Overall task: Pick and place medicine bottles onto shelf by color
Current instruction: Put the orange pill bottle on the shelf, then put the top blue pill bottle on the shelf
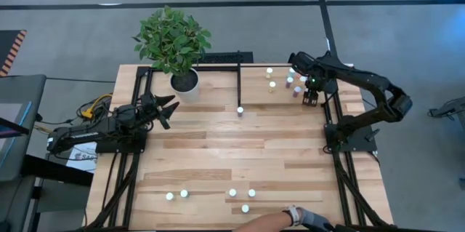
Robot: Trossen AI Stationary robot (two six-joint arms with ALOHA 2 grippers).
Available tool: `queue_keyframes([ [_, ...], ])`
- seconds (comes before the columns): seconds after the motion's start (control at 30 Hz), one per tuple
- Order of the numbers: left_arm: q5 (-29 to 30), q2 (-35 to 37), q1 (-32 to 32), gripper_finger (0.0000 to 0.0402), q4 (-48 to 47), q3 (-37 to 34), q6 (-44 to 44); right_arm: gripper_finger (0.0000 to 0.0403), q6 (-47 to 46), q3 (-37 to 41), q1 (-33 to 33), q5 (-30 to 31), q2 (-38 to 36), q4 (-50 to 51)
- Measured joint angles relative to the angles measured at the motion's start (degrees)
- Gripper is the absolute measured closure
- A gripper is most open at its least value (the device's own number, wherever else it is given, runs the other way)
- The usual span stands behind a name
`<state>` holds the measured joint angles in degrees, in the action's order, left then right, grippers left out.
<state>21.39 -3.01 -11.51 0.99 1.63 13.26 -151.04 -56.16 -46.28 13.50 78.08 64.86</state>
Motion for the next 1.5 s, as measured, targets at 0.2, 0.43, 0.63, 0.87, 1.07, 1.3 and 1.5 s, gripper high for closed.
queue_keyframes([
  [0.2, 0.00, 0.00, 0.00, 0.0220, 0.00, 0.02, 0.00, 0.0160, 1.45, 0.00, -0.01, -0.11, 0.00, 0.30],
  [0.43, 0.00, 0.00, 0.01, 0.0220, 0.00, 0.02, 0.00, 0.0160, 2.48, 0.00, -0.01, -0.11, 0.02, 0.50],
  [0.63, 0.00, 0.00, 0.00, 0.0220, 0.00, 0.02, 0.00, 0.0160, 3.18, 0.00, -0.01, -0.67, 0.02, 0.63],
  [0.87, 0.00, 0.00, 0.00, 0.0220, 0.00, 0.02, 0.00, 0.0141, 3.21, 0.00, -0.01, -1.16, 0.02, 0.96],
  [1.07, 0.00, 0.00, 0.00, 0.0220, 0.00, 0.00, 0.00, 0.0100, 4.52, 0.00, -0.01, -1.18, 0.02, 0.79],
  [1.3, 0.00, 0.00, 0.00, 0.0220, 0.00, 0.02, -0.02, 0.0049, 5.56, -0.29, -0.01, -1.21, -0.07, 0.86],
  [1.5, 0.00, 0.00, 0.00, 0.0220, 0.00, 0.02, 0.00, 0.0025, 8.01, -5.25, -0.38, -1.19, -0.11, 3.85],
])
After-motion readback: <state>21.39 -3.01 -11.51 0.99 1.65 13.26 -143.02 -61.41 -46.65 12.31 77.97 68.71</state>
